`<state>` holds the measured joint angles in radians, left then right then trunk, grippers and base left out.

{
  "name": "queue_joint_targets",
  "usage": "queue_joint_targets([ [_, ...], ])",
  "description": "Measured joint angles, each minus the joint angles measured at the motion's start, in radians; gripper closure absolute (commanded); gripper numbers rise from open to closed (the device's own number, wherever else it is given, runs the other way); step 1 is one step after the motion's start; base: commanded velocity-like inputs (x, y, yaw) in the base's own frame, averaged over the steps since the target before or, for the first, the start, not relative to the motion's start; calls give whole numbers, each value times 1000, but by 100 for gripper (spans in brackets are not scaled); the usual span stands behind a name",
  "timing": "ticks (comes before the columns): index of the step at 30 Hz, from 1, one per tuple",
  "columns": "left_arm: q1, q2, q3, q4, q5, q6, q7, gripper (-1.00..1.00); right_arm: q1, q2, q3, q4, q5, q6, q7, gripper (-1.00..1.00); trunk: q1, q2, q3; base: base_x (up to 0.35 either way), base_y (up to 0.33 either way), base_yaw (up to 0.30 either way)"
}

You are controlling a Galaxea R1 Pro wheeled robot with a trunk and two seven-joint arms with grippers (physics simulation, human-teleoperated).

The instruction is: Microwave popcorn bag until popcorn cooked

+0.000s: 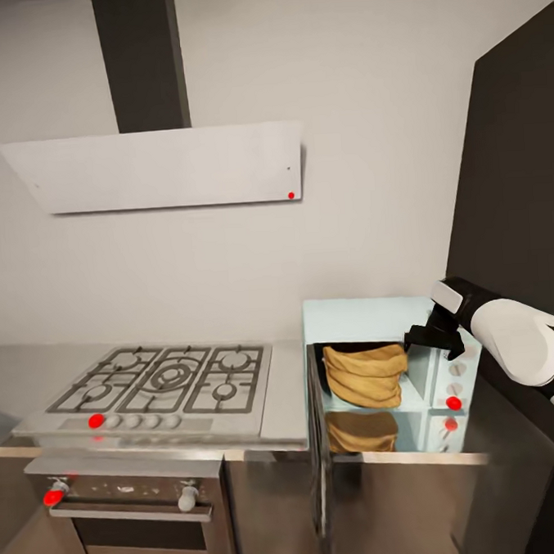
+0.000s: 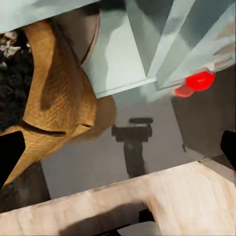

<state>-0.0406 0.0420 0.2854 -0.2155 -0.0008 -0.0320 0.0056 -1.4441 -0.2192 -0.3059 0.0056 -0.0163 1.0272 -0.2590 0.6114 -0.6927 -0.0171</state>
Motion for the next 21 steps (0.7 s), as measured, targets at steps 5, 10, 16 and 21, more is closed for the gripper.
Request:
queue_joint_targets([
  [5, 0, 0, 1, 0, 0, 0, 0, -100, 0, 0, 0, 0, 0, 0, 0, -100, 0, -1, 7, -340, 11, 0],
  [10, 0, -1, 2, -1, 1, 0, 0, -100, 0, 2, -1, 8, -1, -4, 6, -100, 0, -1, 14, -223, 180, 0],
  [16, 0, -1, 2, -1, 0, -1, 0, -100, 71, 32, 0, 67, 1, -262, 17, -100, -1, -1, 14, -29, 221, 0],
  [21, 0, -1, 1, 0, 0, -1, 0, -100, 196, 75, 4, 71, 29, -578, 66, -100, -1, -1, 15, -1, 22, 0],
])
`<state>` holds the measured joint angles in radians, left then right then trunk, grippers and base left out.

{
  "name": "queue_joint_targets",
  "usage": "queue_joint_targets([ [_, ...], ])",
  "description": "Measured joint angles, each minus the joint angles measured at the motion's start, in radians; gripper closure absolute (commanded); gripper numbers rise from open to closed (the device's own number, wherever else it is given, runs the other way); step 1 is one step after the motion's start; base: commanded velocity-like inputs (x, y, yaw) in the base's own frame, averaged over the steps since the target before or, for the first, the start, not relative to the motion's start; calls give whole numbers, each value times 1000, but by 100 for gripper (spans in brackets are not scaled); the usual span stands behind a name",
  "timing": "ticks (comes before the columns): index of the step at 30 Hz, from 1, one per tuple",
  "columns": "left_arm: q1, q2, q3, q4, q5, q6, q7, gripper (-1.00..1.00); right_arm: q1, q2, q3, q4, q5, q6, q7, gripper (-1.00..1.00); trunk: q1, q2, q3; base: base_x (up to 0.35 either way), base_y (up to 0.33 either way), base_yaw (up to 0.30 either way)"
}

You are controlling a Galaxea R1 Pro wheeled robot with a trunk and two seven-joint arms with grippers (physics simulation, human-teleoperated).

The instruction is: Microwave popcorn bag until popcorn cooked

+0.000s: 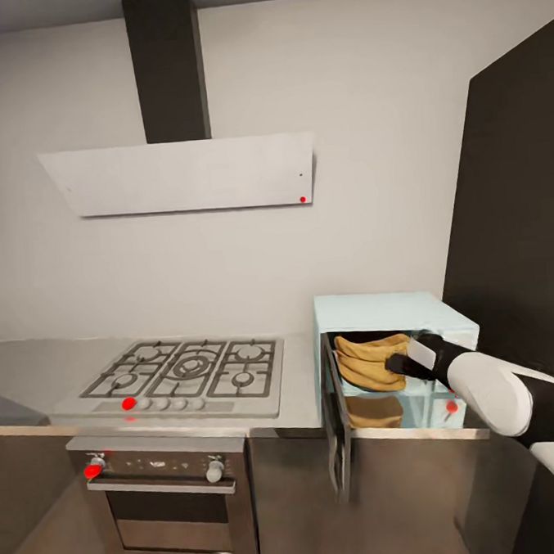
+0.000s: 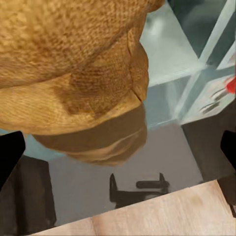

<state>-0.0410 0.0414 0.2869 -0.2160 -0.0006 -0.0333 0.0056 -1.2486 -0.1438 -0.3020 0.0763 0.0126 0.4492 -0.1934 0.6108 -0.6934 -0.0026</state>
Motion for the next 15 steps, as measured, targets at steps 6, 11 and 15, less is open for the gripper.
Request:
queue_joint_targets([
  [6, 0, 1, 1, 0, 0, 0, 0, -100, 155, 8, 5, -1, 201, -482, 131, -100, 0, 0, 0, 0, 1, 0],
  [11, 0, 2, 1, 0, 0, 0, 0, -100, 251, 7, 5, -2, 230, -732, 161, -100, 0, 0, 0, 0, 0, 0],
  [15, 0, 2, 0, 0, 0, 0, 0, -100, 313, 7, 5, -2, 235, -881, 203, -100, 0, 0, 0, 0, 0, 0],
])
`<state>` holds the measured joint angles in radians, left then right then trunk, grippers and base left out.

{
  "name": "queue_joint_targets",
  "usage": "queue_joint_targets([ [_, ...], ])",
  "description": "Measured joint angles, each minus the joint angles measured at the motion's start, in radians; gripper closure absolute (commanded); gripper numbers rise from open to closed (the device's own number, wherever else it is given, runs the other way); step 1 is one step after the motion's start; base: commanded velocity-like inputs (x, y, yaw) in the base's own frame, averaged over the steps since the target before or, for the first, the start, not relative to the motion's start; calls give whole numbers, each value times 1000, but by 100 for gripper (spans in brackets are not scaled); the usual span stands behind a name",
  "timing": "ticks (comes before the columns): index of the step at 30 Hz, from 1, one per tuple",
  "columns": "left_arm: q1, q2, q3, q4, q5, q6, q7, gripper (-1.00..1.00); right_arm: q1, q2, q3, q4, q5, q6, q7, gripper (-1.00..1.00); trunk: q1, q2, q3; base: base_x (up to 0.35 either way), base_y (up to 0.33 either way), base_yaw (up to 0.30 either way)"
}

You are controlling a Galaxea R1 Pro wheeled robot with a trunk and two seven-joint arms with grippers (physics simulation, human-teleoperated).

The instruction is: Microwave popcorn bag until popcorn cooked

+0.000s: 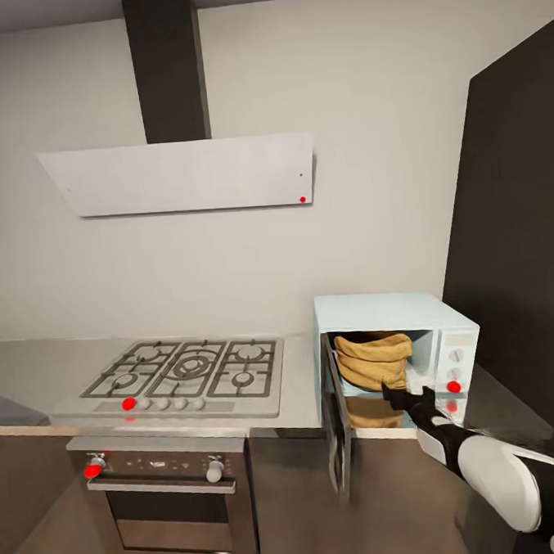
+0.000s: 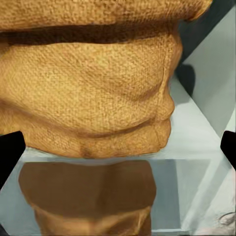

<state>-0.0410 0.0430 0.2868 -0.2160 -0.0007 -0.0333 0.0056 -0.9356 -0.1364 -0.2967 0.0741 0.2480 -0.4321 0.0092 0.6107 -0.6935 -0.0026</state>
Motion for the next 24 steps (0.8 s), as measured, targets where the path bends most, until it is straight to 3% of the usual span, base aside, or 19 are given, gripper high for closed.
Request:
queue_joint_targets([
  [2, 0, 0, 0, 0, 1, 0, 0, -100, 37, 1, 0, 0, 2, -85, 6, -100, 0, 0, 0, 0, 0, 0],
  [7, 0, 0, 1, 0, 1, 0, 1, -100, 65, 0, 1, 1, 17, -182, 41, -100, -1, 0, 0, 110, 33, 0],
  [13, 0, 0, 2, 0, 0, 0, 0, -100, 74, 1, 2, 0, 20, -240, 46, -100, -1, 0, 0, 286, 33, 0],
  [24, 0, 0, 2, 0, 1, 0, 0, -100, 75, 4, 0, 0, 19, -306, 41, -100, 0, 0, 0, 41, 1, 0],
])
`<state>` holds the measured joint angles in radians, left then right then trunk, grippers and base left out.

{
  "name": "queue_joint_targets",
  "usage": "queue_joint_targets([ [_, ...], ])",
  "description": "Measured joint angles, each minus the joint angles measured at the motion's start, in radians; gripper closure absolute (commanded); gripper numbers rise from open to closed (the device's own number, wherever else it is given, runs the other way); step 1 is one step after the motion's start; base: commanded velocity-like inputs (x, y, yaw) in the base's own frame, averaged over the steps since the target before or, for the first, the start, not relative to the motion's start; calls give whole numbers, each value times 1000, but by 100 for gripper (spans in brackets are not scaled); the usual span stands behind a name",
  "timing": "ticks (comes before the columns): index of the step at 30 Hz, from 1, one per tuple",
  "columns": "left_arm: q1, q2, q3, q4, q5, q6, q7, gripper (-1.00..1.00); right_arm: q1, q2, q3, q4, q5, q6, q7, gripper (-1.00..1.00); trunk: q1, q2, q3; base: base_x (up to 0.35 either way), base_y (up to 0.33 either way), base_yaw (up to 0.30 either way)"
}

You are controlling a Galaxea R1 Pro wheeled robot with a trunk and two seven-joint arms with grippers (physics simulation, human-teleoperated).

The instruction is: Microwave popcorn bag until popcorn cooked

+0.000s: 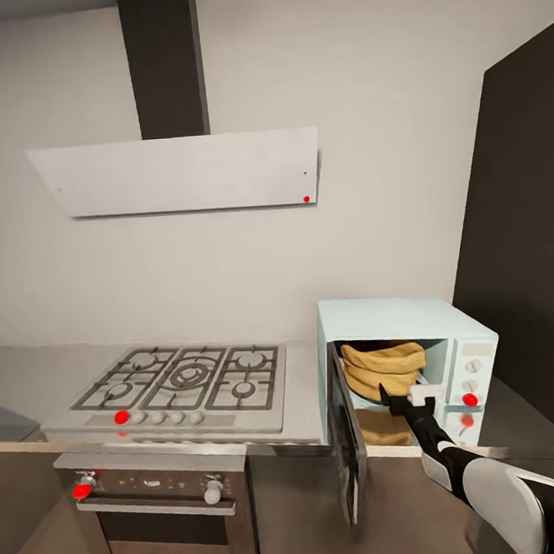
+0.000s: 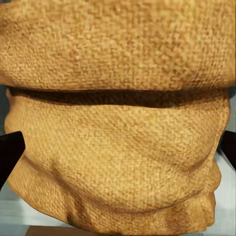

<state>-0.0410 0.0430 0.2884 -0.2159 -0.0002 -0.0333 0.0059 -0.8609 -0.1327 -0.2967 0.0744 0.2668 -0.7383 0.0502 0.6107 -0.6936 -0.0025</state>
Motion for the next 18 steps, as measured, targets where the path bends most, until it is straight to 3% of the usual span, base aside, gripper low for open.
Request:
queue_joint_targets([
  [6, 0, 0, 1, 0, 0, 0, 1, -100, 0, 0, 0, 0, 0, -3, 0, -100, 0, 0, 0, 269, 0, 0],
  [18, 0, 0, 2, 0, 0, 0, 0, -100, 0, 0, 0, 0, 0, -2, 0, -100, 0, 0, 0, 106, 0, 0],
])
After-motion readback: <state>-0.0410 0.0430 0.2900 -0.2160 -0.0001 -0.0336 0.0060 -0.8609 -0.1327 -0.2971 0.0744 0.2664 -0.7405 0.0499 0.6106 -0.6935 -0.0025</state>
